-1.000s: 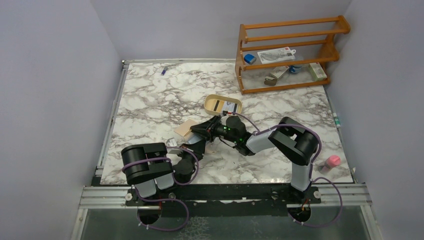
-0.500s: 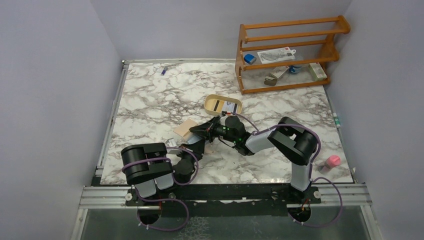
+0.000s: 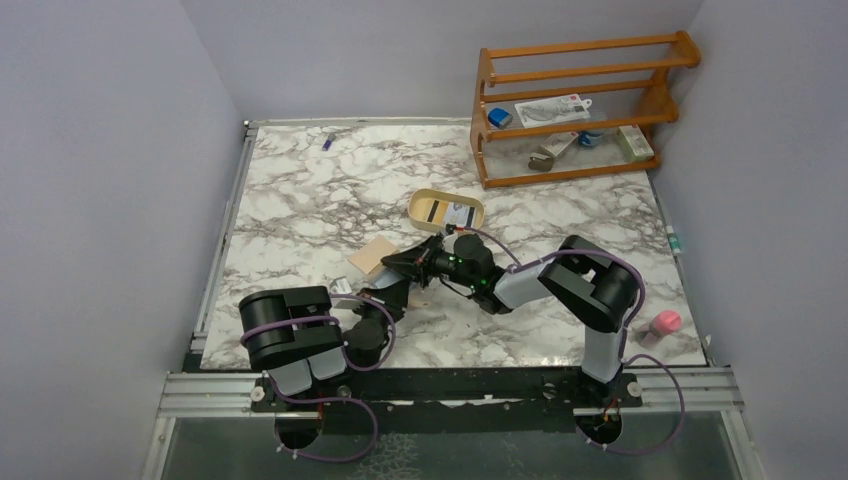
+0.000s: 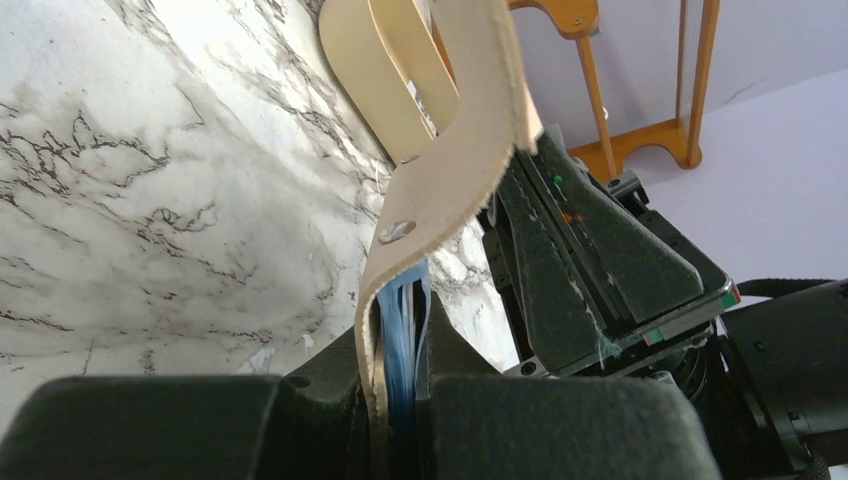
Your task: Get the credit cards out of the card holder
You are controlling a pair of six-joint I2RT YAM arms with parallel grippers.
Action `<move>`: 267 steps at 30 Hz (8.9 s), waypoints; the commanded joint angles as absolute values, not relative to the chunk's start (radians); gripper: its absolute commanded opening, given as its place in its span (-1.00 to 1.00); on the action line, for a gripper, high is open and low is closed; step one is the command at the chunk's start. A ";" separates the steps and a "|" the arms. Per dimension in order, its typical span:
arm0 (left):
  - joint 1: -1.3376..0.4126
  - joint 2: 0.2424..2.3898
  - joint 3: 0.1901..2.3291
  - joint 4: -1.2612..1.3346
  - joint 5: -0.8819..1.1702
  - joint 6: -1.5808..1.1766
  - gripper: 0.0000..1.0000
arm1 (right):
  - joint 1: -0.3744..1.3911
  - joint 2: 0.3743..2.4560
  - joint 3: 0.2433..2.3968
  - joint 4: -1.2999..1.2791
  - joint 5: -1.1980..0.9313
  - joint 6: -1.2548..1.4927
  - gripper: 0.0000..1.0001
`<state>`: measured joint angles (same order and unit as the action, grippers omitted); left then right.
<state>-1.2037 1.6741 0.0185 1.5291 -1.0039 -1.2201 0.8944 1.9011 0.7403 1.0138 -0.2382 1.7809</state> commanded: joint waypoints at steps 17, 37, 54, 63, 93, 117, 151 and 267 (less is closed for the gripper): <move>-1.109 1.528 -0.054 1.789 -1.028 -1.127 -1.00 | 0.922 1.862 0.594 1.168 -0.293 1.818 -0.99; -1.083 0.680 -0.127 0.919 -1.084 -1.018 -1.00 | 0.888 1.618 0.575 0.954 -0.116 1.586 -0.99; -1.083 0.539 -0.025 0.533 -1.007 -0.994 -1.00 | 0.499 1.639 1.068 0.201 -0.504 0.833 -0.99; -1.081 0.235 -0.004 0.173 -1.017 -1.013 -1.00 | 0.476 1.888 1.409 -0.225 -0.620 0.404 -0.99; -1.080 0.461 0.032 0.287 -0.909 -1.043 -1.00 | 0.422 2.044 1.401 -0.010 -0.477 0.393 -0.99; -1.080 0.515 0.054 0.319 -0.899 -1.033 -1.00 | 0.423 1.975 1.448 -0.121 -0.415 0.333 -0.26; -0.749 1.002 0.483 0.234 0.269 -0.706 -1.00 | 0.443 1.390 0.845 0.375 -1.105 0.133 0.65; -0.525 0.691 0.316 0.414 0.270 -0.661 -1.00 | 0.539 1.239 0.572 0.790 -0.718 0.782 -0.98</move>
<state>-0.5312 0.7128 0.2859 0.3962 0.3424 -0.6701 0.5411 1.2339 0.5812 0.7067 -0.6605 0.7643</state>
